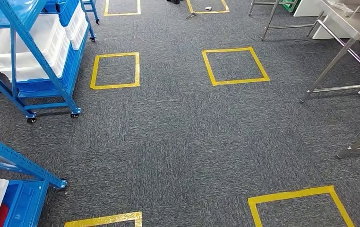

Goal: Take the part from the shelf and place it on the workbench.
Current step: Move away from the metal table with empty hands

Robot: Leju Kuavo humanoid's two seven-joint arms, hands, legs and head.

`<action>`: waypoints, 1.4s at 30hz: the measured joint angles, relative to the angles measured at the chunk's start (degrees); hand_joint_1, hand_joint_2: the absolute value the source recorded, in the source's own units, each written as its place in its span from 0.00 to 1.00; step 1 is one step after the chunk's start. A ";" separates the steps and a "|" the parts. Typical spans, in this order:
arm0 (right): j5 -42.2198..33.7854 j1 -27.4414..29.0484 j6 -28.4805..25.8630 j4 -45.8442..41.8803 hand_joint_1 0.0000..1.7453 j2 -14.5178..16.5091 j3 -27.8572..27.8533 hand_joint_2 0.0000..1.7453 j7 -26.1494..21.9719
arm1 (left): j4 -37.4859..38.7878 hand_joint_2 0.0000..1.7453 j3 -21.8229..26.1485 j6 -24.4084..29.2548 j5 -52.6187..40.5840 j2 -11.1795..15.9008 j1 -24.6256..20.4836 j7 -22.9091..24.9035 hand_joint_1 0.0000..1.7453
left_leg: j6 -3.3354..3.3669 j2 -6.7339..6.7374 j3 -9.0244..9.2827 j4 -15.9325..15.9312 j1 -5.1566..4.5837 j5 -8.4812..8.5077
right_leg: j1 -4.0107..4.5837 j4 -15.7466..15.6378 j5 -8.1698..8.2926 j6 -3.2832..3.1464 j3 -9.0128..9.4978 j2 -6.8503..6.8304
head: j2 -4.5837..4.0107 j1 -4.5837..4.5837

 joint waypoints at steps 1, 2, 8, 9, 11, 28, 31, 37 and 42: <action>-0.07 -0.01 -0.17 0.00 0.00 0.04 0.11 0.00 -0.19 | 0.00 1.00 0.00 0.01 0.01 0.04 0.11 -0.06 0.00 | -0.14 1.32 -0.32 0.74 -0.12 -0.57 | -0.21 -0.67 0.21 -0.01 0.42 -0.70 | 0.00 -0.01; -0.14 0.02 -0.30 0.00 0.00 0.09 0.18 0.00 -0.34 | 0.00 1.00 -0.01 0.01 0.02 0.08 0.13 -0.11 0.00 | -0.34 2.99 -1.12 2.50 -0.18 -1.76 | -0.42 -1.30 0.39 -0.01 0.83 -1.52 | 0.00 -0.01; -0.44 0.28 -0.42 0.02 0.00 0.32 0.27 0.00 -0.51 | 0.00 1.00 0.01 0.08 0.75 0.23 0.07 -0.43 0.00 | -2.72 6.99 -6.18 12.90 1.40 -5.34 | -0.83 -1.30 -0.32 0.52 1.26 -6.63 | 0.00 -0.02; -0.51 0.23 -0.43 0.02 0.00 0.33 0.27 0.00 -0.51 | 0.00 1.00 0.01 0.08 0.86 0.29 0.12 -0.55 0.00 | -3.02 7.95 -4.02 8.91 1.57 -3.32 | -0.98 -1.02 -0.60 0.83 1.33 -7.32 | 0.00 -0.02; -0.75 0.17 -0.48 0.01 0.00 0.27 0.27 0.00 -0.48 | 0.00 1.00 0.02 0.01 1.01 0.39 -0.01 -0.74 0.00 | -2.73 9.95 -0.41 2.12 1.52 -0.82 | -1.02 -0.25 -1.31 1.61 1.40 -8.53 | 0.00 -0.02; -1.69 -0.40 -0.96 0.02 0.00 0.29 0.14 0.00 0.93 | 0.00 1.00 0.74 1.44 2.47 1.04 0.11 0.42 0.00 | -0.62 0.38 -0.02 -0.55 1.03 0.96 | -2.11 0.68 -1.35 3.11 0.85 1.76 | 0.00 -0.01; -2.14 -0.86 -1.19 0.02 0.00 0.32 0.05 0.00 1.00 | 0.00 1.00 0.78 1.49 2.36 1.06 0.44 0.45 0.00 | -1.67 0.01 -0.63 -0.24 1.18 0.90 | -2.04 0.01 -0.92 2.09 1.08 -0.23 | 0.00 -0.01; -3.57 -0.30 -1.61 0.02 0.00 0.48 -1.04 0.00 0.84 | 0.00 1.00 0.79 1.09 1.39 1.13 0.16 0.28 0.00 | -2.34 6.56 -7.78 16.09 1.18 -7.36 | -1.47 -0.56 -0.69 0.78 0.97 -5.70 | 0.00 -0.02; -3.86 -0.44 -2.32 0.02 0.00 1.02 -1.68 0.00 0.49 | 0.00 1.00 0.79 0.89 1.22 1.60 0.06 0.27 0.00 | -1.58 10.34 1.16 0.81 0.84 -1.33 | -1.11 0.20 -1.28 1.49 1.16 -9.09 | 0.00 -0.02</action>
